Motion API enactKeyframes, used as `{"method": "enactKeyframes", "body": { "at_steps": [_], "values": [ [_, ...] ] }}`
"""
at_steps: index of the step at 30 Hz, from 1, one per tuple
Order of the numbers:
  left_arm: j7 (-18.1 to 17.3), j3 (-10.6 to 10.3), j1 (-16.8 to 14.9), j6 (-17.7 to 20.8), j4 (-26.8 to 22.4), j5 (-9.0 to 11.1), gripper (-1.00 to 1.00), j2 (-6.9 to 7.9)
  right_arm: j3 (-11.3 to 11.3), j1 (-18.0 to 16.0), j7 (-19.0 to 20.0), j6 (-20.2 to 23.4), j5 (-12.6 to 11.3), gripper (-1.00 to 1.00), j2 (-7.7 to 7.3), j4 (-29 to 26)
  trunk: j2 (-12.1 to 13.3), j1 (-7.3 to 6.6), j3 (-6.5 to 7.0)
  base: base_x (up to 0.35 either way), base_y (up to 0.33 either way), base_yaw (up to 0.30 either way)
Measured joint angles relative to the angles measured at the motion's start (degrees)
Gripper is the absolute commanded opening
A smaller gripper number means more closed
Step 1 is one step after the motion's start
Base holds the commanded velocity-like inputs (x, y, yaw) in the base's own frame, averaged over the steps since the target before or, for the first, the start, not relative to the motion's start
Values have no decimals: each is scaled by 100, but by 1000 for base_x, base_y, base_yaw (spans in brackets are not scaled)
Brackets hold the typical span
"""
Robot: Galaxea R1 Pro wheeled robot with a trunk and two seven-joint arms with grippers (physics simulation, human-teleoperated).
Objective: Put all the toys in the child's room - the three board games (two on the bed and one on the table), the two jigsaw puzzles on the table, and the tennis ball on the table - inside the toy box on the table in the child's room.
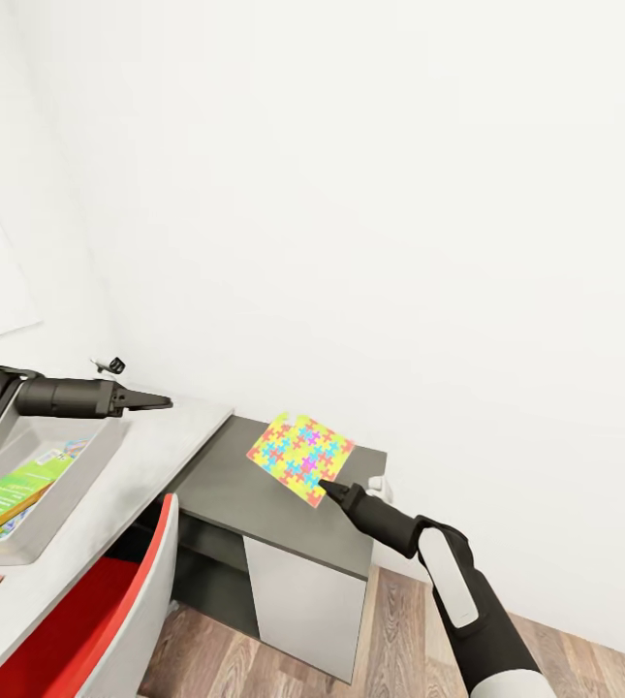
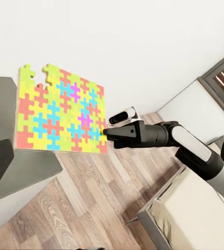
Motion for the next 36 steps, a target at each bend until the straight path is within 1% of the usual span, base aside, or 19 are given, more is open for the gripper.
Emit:
{"method": "enactKeyframes", "body": {
  "at_steps": [6, 15, 36],
  "values": [
    [0, 0, 0, 0, 0, 1, 100, 25, -8, 3, -6, -2, 9, -100, -1, -178, 0, 0, 0, 0, 0, 0],
    [0, 1, 1, 0, -1, 2, 100, 31, -11, 2, -7, -16, 12, -100, -1, -183, 0, 0, 0, -24, 0, 34],
    [0, 1, 6, 0, -1, 2, 100, 32, 11, 1, -1, -2, 19, -100, 0, -183, 0, 0, 0, -1, 0, 278]
  ]
}}
